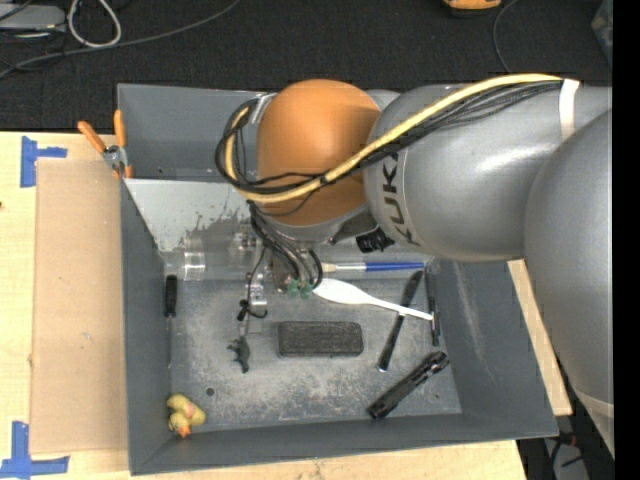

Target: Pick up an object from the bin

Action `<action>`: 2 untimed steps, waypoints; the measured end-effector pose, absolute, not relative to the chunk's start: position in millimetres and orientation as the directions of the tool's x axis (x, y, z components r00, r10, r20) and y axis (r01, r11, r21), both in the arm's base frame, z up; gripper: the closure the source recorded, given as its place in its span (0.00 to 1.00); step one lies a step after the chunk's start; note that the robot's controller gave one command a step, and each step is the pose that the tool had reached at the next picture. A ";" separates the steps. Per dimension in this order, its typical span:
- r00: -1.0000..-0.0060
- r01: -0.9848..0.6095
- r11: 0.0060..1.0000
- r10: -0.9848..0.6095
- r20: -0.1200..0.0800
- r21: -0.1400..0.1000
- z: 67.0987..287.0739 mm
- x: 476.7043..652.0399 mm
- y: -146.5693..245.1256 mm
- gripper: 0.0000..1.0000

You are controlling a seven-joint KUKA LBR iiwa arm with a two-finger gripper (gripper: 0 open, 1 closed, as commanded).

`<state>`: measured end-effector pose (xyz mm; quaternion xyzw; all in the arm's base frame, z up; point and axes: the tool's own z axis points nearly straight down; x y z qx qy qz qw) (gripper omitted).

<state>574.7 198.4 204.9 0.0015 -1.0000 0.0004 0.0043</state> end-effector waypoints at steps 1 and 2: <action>-1.000 0.002 1.000 0.002 0.001 0.001 209.2 576.7 197.2 0.00; -0.965 -0.263 0.965 -0.263 -0.004 0.002 151.4 579.0 155.5 0.00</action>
Offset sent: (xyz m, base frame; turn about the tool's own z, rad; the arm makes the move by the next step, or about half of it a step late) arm 0.0065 -0.1064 -0.1349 -0.5932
